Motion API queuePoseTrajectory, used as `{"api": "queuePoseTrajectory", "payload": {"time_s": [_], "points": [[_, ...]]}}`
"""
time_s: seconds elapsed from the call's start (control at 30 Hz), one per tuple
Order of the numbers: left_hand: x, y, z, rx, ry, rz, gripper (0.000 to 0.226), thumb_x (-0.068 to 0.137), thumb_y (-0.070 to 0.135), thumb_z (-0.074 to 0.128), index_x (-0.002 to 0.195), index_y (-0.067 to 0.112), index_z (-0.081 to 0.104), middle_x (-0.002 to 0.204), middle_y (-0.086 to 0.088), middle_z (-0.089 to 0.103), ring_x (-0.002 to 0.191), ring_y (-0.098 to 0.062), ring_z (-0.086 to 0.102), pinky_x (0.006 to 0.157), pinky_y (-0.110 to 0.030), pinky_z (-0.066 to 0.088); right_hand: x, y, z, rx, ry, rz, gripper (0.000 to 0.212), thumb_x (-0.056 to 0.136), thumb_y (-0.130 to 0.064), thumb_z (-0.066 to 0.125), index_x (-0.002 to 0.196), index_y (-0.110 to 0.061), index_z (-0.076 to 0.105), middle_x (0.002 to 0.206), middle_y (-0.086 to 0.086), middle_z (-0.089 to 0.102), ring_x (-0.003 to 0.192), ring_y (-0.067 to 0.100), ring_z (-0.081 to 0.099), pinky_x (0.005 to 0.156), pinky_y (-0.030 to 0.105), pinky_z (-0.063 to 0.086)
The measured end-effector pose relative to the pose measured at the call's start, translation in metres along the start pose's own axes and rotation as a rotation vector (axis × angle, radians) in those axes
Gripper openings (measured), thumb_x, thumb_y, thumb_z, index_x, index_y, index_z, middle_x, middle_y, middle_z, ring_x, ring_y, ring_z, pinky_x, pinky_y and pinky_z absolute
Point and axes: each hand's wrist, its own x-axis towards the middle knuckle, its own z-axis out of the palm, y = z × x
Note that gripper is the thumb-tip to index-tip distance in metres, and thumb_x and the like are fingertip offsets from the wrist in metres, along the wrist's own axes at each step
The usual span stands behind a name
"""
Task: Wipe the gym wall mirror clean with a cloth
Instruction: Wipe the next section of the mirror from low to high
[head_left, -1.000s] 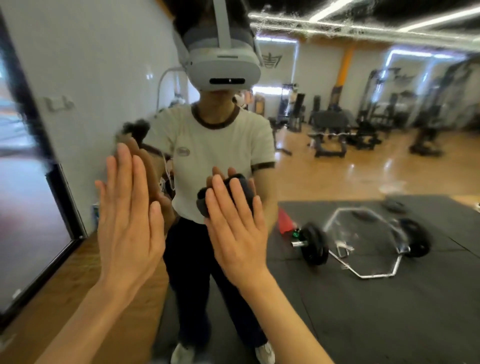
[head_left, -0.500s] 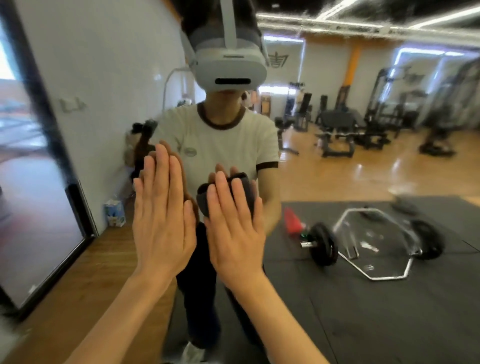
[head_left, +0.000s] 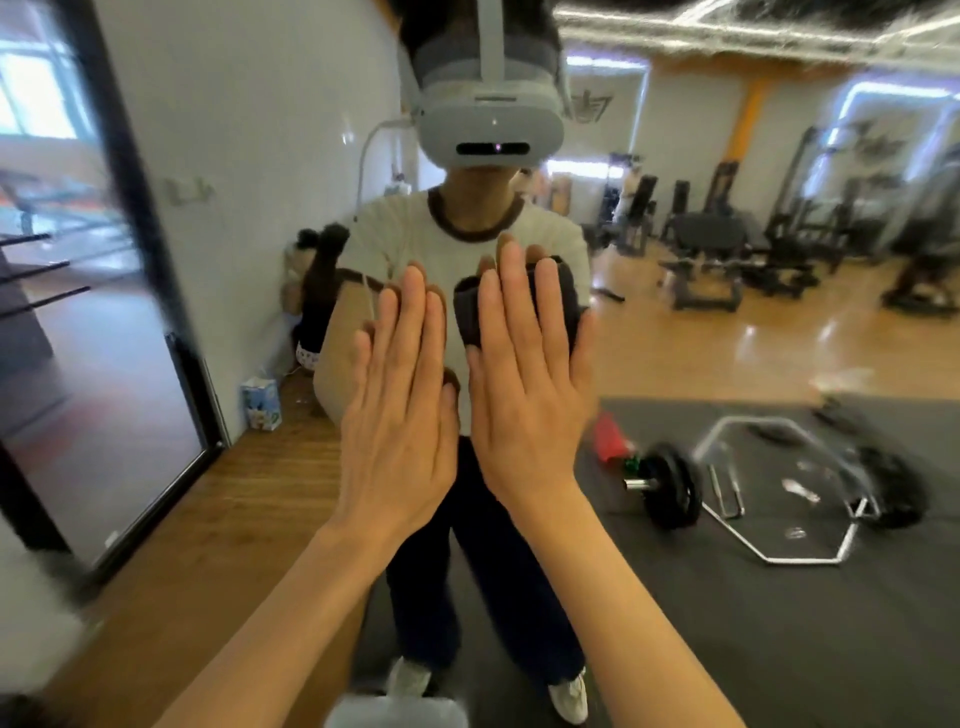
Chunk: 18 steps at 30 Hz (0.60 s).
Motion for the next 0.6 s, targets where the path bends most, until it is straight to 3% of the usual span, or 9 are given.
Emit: {"api": "queuePoseTrajectory", "payload": {"time_s": [0.1, 0.17, 0.27, 0.3, 0.4, 0.5, 0.53, 0.6], "points": [[-0.005, -0.012, -0.015, 0.025, -0.017, 0.023, 0.063, 0.103, 0.015, 0.032, 0.158, 0.005, 0.004, 0.166, 0.004, -0.009, 0.155, -0.012, -0.01, 0.126, -0.033, -0.007, -0.01, 0.051, -0.017, -0.003, 0.008, 0.055, 0.055, 0.104, -0.013, 0.048, 0.152, -0.003, 0.023, 0.159, 0.01, 0.028, 0.154, 0.017, 0.005, 0.125, 0.04, 0.003], [-0.01, -0.028, -0.03, 0.075, 0.001, 0.002, 0.062, 0.103, 0.015, 0.031, 0.159, 0.004, 0.005, 0.166, 0.002, -0.006, 0.155, -0.011, -0.011, 0.125, -0.032, -0.008, -0.017, 0.082, -0.037, -0.031, 0.081, 0.312, 0.047, 0.11, -0.023, 0.03, 0.151, 0.0, 0.028, 0.159, 0.021, 0.028, 0.154, 0.024, 0.01, 0.125, 0.038, -0.001], [-0.016, -0.054, -0.051, 0.132, 0.035, -0.071, 0.06, 0.102, 0.014, 0.033, 0.156, -0.004, 0.014, 0.165, -0.014, 0.006, 0.154, -0.008, -0.013, 0.124, -0.028, -0.011, -0.014, 0.091, -0.037, 0.018, 0.149, 0.808, 0.049, 0.11, -0.018, 0.022, 0.154, 0.003, 0.024, 0.163, 0.025, 0.018, 0.153, 0.033, 0.01, 0.123, 0.045, -0.004], [-0.018, -0.061, -0.056, 0.151, 0.038, -0.091, 0.06, 0.102, 0.014, 0.033, 0.155, -0.005, 0.014, 0.163, -0.019, 0.009, 0.153, -0.007, -0.014, 0.124, -0.027, -0.011, -0.009, 0.073, -0.031, 0.031, 0.186, 0.829, 0.05, 0.111, -0.022, 0.022, 0.154, 0.003, 0.024, 0.163, 0.025, 0.018, 0.153, 0.033, 0.01, 0.123, 0.046, -0.004], [-0.02, -0.073, -0.058, 0.174, 0.025, -0.116, 0.061, 0.103, 0.015, 0.032, 0.157, -0.004, 0.01, 0.163, -0.023, 0.008, 0.154, -0.008, -0.014, 0.124, -0.026, -0.012, -0.01, -0.009, 0.001, 0.032, 0.161, 0.468, 0.052, 0.108, -0.02, 0.036, 0.155, -0.003, 0.021, 0.163, 0.02, 0.02, 0.155, 0.026, 0.004, 0.124, 0.046, 0.002], [-0.021, -0.076, -0.054, 0.158, 0.036, -0.094, 0.061, 0.104, 0.015, 0.031, 0.156, -0.005, 0.009, 0.163, -0.021, 0.003, 0.154, -0.01, -0.015, 0.124, -0.028, -0.011, -0.02, -0.061, 0.021, -0.037, -0.001, 0.015, 0.065, 0.104, -0.012, 0.048, 0.158, -0.008, 0.012, 0.169, 0.006, 0.002, 0.155, 0.019, -0.001, 0.126, 0.044, 0.0], [-0.022, -0.077, -0.053, 0.156, 0.043, -0.088, 0.06, 0.103, 0.015, 0.031, 0.156, -0.006, 0.01, 0.163, -0.02, 0.003, 0.154, -0.01, -0.015, 0.124, -0.028, -0.011, -0.019, -0.056, 0.021, -0.028, -0.038, -0.078, 0.061, 0.105, -0.014, 0.046, 0.157, -0.01, 0.014, 0.169, 0.005, 0.006, 0.155, 0.019, 0.0, 0.126, 0.042, -0.001], [-0.022, -0.079, -0.052, 0.15, 0.047, -0.092, 0.061, 0.103, 0.015, 0.031, 0.156, -0.005, 0.01, 0.163, -0.019, 0.003, 0.153, -0.009, -0.016, 0.124, -0.028, -0.012, -0.025, -0.028, 0.012, -0.046, -0.088, -0.069, 0.058, 0.104, -0.017, 0.044, 0.156, -0.011, 0.019, 0.168, 0.005, 0.016, 0.155, 0.017, 0.003, 0.124, 0.041, 0.005]]}}
